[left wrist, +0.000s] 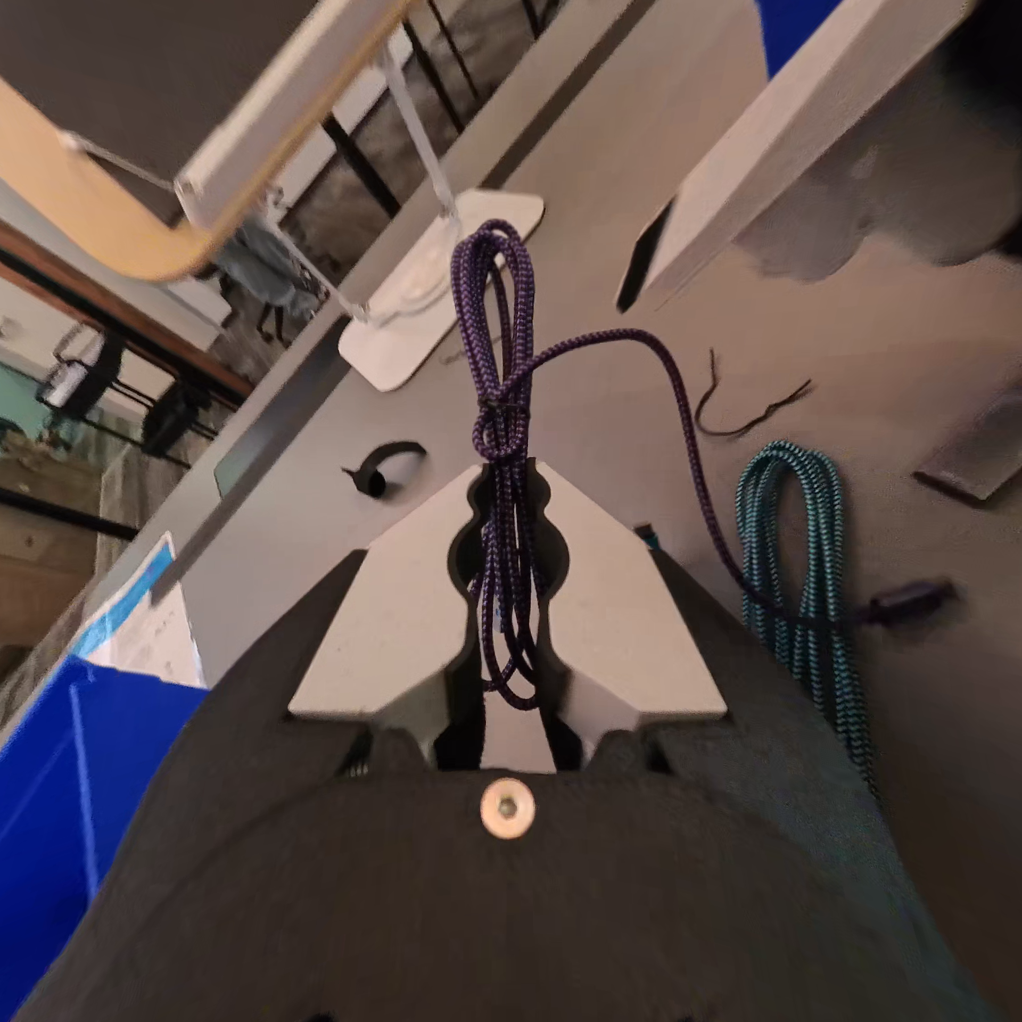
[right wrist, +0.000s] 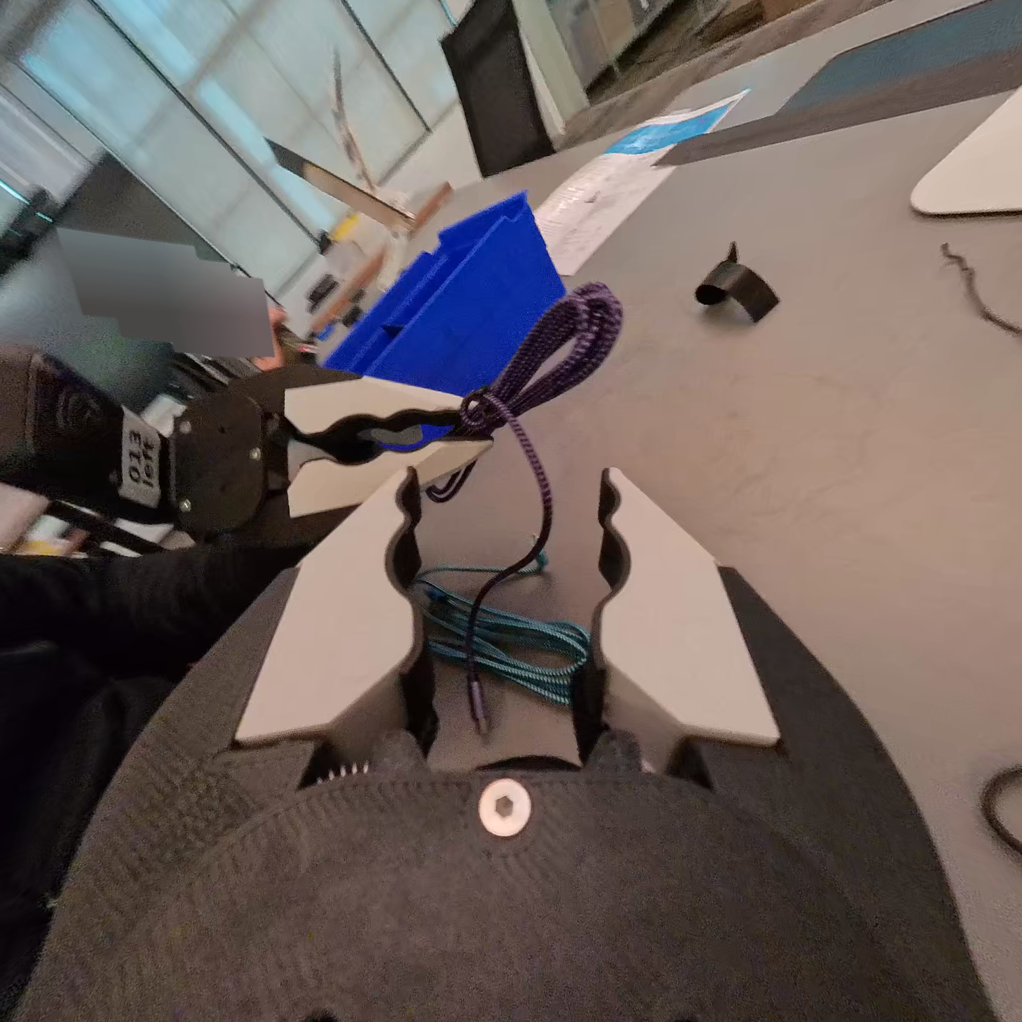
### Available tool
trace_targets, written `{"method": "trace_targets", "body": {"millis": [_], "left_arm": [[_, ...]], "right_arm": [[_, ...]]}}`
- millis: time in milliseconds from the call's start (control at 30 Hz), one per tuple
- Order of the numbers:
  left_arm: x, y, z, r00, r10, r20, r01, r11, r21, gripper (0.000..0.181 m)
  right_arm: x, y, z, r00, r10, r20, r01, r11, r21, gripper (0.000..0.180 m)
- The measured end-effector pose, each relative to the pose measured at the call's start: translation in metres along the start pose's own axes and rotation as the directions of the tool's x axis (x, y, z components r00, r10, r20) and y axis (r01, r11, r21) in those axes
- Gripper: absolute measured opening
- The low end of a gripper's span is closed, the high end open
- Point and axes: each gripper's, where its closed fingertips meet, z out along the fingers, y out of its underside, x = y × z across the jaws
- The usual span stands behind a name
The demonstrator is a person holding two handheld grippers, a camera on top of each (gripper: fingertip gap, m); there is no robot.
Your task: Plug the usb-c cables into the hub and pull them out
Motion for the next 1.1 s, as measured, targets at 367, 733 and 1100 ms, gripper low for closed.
{"method": "trace_targets", "body": {"millis": [367,733,1100], "left_arm": [[0.041,-0.033,-0.011,0.958,-0.062,-0.281,0.104,0.985,0.137,0.022],[0.081,-0.058,-0.051,0.419,-0.349,-0.838,0.483,0.868,-0.120,0.009],[0.029,-0.027,-0.004,0.910,-0.243,-0.336,0.252,0.968,-0.016,0.007]], "right_arm": [[-0.022,-0.025,-0.001,0.953,0.031,0.300,-0.080,0.985,0.153,0.008],[-0.076,-0.020,-0.019,0.828,-0.181,0.531,0.166,0.983,0.077,0.008],[-0.046,-0.018,-0.014,0.963,-0.213,0.165,0.191,0.972,0.140,0.015]]}}
